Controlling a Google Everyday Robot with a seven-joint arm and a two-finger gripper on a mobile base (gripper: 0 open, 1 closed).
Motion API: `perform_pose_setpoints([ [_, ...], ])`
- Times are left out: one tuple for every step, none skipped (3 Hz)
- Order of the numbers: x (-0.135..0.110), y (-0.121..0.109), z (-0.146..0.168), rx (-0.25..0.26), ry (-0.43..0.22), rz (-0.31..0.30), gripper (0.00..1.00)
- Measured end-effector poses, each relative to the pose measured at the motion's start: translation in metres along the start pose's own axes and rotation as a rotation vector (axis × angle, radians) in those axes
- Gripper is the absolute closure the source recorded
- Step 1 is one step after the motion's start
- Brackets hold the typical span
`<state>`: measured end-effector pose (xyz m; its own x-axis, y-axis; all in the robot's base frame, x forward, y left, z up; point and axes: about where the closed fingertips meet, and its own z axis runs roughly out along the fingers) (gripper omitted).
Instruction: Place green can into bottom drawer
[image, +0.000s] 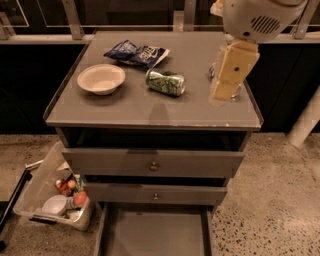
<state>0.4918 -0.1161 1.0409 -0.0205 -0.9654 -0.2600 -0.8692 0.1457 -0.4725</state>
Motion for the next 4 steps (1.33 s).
perform_pose_setpoints([
  [-0.021, -0.011, 0.026, 0.003, -0.042, -0.029, 0.00],
  [-0.029, -0.020, 0.059, 0.001, -0.068, -0.038, 0.00],
  [-0.028, -0.038, 0.091, 0.009, -0.093, -0.048, 0.00],
  [-0.024, -0.063, 0.115, 0.020, -0.149, -0.054, 0.00],
])
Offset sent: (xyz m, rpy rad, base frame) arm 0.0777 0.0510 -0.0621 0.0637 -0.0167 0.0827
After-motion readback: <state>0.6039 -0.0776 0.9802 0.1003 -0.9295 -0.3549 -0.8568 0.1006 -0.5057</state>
